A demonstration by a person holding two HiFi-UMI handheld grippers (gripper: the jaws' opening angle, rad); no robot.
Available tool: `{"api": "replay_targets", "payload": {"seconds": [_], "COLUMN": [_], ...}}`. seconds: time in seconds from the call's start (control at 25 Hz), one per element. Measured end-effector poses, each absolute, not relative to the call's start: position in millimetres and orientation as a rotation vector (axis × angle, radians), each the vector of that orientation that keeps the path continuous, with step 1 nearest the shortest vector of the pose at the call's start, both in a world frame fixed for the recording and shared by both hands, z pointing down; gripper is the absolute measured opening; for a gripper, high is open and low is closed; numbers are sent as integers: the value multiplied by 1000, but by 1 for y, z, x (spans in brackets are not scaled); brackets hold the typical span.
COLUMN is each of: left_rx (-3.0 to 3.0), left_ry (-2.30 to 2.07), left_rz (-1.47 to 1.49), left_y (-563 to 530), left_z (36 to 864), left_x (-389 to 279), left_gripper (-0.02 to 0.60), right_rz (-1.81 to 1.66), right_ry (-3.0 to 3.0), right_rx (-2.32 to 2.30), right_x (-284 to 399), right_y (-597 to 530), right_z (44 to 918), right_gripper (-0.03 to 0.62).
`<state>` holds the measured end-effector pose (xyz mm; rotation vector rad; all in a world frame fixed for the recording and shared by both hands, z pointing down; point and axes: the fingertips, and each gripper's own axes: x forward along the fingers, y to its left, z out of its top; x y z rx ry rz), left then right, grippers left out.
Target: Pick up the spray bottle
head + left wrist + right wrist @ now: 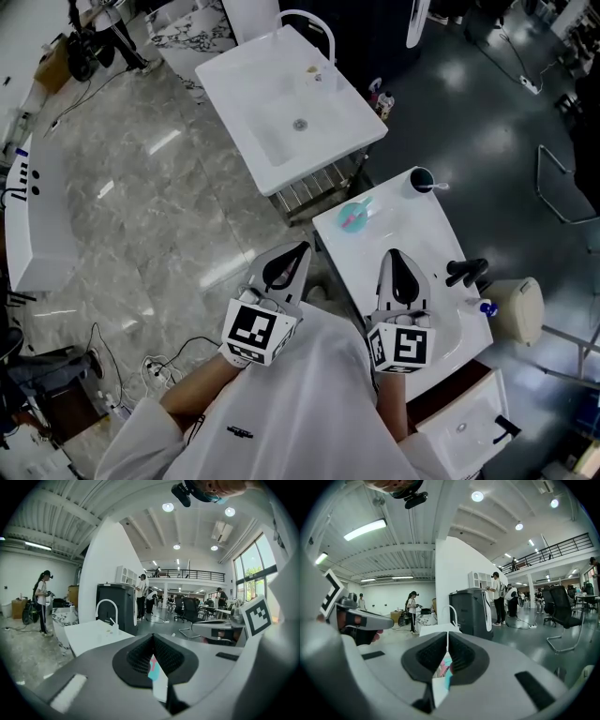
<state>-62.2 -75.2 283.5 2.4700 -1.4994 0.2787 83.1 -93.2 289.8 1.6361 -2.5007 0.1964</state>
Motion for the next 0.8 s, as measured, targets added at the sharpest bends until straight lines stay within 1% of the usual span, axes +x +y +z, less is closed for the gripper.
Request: {"api": "replay_targets", "payload": {"seconds": [0.36, 0.8], "left_rx": [2496, 2492], "left_ry": [-1504, -1424], "left_rz": [276, 352], "left_y": [-95, -117], "left_z": [285, 314], "left_x": [-53, -36], "left_gripper": [5, 8], "right_rz": [189, 251], "right_ry": [-2497, -2456], "right_rx": [1650, 1639], "right_x": [85, 91], "right_y": [-107, -119], "right_z": [286, 305], "right_gripper": [8, 8]}}
